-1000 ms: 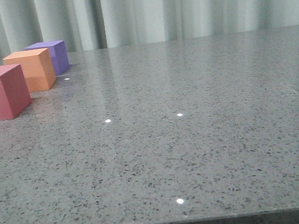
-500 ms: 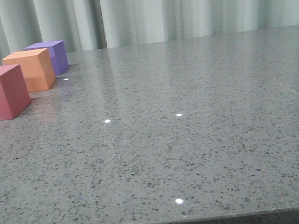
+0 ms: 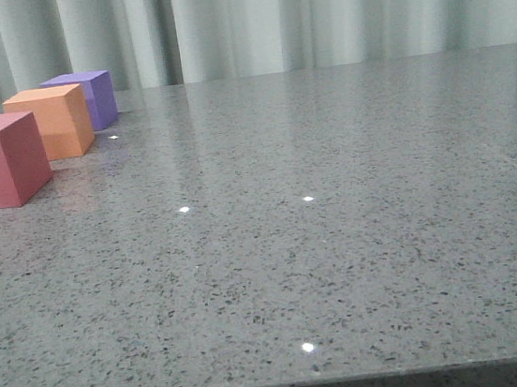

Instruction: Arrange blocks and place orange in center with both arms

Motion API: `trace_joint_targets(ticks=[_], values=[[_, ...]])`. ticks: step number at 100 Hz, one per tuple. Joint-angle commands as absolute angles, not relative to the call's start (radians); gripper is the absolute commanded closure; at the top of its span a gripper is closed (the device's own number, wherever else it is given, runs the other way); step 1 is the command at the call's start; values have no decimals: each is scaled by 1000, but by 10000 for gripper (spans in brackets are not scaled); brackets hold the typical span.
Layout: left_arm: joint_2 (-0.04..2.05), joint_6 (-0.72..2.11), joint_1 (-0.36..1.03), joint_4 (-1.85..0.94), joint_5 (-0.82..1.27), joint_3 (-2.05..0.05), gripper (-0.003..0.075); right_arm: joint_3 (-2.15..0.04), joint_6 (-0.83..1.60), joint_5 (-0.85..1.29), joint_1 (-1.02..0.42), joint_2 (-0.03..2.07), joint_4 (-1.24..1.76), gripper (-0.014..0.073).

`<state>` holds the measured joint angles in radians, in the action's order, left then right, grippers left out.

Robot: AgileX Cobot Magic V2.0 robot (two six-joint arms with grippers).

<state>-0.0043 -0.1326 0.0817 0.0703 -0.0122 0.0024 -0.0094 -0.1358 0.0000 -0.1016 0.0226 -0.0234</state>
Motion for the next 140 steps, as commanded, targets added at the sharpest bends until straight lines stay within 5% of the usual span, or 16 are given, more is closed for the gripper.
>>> trace_joint_targets(ticks=[1, 140], values=[[-40, -141, 91, 69, -96, 45, 741, -4, -123, -101, -86, -22, -11, 663], [-40, -141, 91, 69, -96, 45, 741, 9, -124, -123, -74, -28, 0, 663]])
